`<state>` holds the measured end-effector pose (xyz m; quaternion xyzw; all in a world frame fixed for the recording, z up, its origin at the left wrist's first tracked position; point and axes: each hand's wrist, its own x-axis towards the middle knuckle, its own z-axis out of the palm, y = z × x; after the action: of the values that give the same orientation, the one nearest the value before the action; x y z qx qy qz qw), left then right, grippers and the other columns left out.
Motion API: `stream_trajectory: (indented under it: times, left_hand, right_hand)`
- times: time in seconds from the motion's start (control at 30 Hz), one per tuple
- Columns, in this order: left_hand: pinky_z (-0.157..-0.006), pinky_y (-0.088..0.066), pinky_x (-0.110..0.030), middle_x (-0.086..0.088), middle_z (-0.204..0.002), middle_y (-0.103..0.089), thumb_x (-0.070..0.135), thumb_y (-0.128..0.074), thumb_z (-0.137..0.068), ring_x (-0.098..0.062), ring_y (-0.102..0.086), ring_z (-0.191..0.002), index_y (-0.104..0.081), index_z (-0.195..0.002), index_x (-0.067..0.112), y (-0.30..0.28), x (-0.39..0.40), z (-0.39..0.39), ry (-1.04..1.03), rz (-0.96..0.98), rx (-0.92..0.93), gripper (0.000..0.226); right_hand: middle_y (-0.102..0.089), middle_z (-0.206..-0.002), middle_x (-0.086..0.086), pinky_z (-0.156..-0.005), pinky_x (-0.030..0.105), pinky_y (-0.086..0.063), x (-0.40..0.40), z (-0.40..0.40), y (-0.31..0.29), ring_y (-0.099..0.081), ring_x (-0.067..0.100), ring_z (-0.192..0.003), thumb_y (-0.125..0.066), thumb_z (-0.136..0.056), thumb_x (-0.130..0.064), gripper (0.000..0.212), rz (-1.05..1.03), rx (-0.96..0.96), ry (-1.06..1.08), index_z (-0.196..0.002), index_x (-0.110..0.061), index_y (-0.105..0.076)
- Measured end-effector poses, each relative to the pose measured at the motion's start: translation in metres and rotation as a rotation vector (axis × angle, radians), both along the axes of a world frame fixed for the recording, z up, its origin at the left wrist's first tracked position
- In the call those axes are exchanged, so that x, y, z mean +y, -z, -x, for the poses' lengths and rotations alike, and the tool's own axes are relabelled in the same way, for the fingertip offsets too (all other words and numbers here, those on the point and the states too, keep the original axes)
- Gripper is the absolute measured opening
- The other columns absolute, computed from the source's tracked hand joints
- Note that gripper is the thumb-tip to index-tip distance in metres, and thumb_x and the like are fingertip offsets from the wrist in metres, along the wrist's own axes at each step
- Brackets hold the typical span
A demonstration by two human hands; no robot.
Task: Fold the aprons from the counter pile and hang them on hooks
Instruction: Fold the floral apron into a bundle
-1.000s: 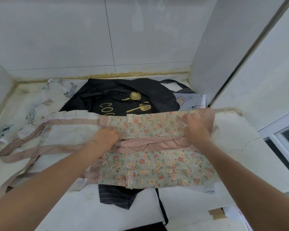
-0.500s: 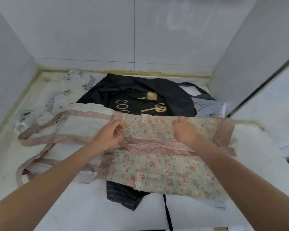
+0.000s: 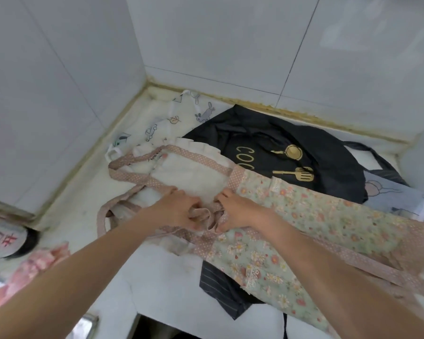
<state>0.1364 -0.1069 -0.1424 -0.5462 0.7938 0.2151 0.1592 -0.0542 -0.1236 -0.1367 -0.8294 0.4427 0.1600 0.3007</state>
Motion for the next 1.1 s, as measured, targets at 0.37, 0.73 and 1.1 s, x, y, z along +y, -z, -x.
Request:
stream_trajectory:
  times: [0.37, 0.73, 1.1]
  left_hand:
    - [-0.099, -0.024, -0.032, -0.002, -0.095, -0.061, 0.023, -0.057, -0.087, -0.021, -0.054, -0.1, -0.056, -0.109, 0.023, -0.082, -0.057, -0.069, -0.17, 0.513, -0.305, 0.022]
    - [-0.112, 0.005, -0.058, -0.003, -0.157, -0.006, 0.029, -0.056, -0.088, -0.031, -0.002, -0.144, -0.014, -0.147, 0.024, -0.046, -0.014, -0.059, -0.079, 0.222, -0.396, 0.073]
    - [-0.102, -0.03, -0.029, 0.0, -0.143, -0.042, 0.02, -0.042, -0.098, -0.017, -0.036, -0.131, -0.043, -0.138, 0.016, 0.003, 0.008, 0.077, 0.423, 0.273, 0.044, 0.04]
  right_hand:
    - [-0.034, -0.143, 0.004, -0.101, 0.032, -0.037, -0.027, 0.006, -0.011, -0.039, 0.023, -0.127, -0.069, -0.078, -0.051, 0.078, -0.131, 0.0, 0.194, -0.14, -0.017, -0.033]
    - [0.008, -0.157, 0.005, -0.106, 0.043, -0.039, 0.017, 0.002, 0.024, 0.003, 0.03, -0.145, -0.034, -0.094, -0.058, 0.083, 0.269, 0.137, 0.129, -0.149, -0.018, 0.012]
    - [-0.045, -0.124, 0.003, -0.071, 0.024, -0.039, 0.047, 0.09, 0.004, -0.053, 0.017, -0.097, -0.061, -0.089, -0.035, 0.043, 0.293, -0.075, 0.186, -0.125, -0.013, -0.049]
